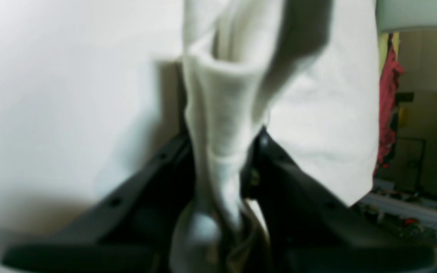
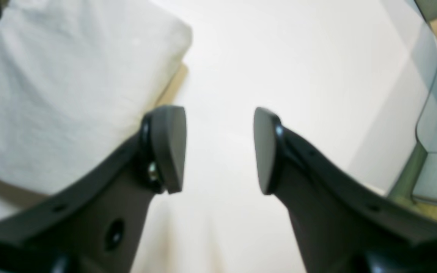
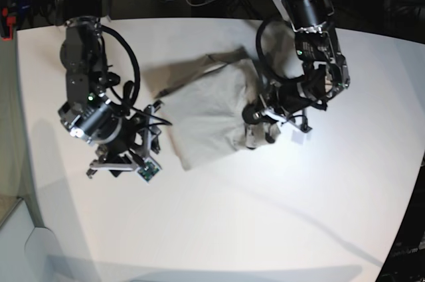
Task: Layout the t-shirt on the table in an organized manner, then fold the t-shirt properly
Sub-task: 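Lift the bundle with the left gripper and fold it over onto itself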
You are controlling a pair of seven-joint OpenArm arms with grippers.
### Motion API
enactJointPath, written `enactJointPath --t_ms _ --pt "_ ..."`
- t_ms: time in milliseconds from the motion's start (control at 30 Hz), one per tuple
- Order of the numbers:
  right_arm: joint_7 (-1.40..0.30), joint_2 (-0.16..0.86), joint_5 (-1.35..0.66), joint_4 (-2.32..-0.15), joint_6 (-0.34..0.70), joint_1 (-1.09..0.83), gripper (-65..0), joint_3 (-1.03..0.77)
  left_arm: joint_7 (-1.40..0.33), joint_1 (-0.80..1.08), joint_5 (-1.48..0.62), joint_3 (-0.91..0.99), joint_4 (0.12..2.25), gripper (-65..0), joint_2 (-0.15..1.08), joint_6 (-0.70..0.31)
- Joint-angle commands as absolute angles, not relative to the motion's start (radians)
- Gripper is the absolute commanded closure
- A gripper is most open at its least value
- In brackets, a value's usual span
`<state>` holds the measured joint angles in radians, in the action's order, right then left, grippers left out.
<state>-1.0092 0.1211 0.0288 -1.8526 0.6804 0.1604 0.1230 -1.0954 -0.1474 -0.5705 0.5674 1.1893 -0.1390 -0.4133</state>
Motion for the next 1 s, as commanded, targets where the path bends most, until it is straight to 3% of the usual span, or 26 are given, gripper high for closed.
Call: enactJointPath --t_ms 0,500,733,967 --pt "-0.99 0.125 0.027 -1.871 0.698 0.18 -29.5 0.107 -1.098 -0.162 -0.55 0.559 1.196 -0.4 -0.124 -0.381" --pt "-0.992 0.127 0.027 -1.871 0.698 0.179 -29.5 -0.051 -1.098 -0.246 -0.545 0.263 1.194 -0.4 0.044 -0.363" --pt "-0.995 0.127 0.027 -1.871 0.698 0.179 -29.5 -0.117 -1.098 -0.387 -0.544 -0.028 1.184 -0.4 0.163 -0.363" --pt "-0.995 0.127 0.027 -1.871 0.698 0.176 -29.5 -0.194 -1.086 -0.526 -0.51 -0.317 1.184 -0.4 0.189 -0.374"
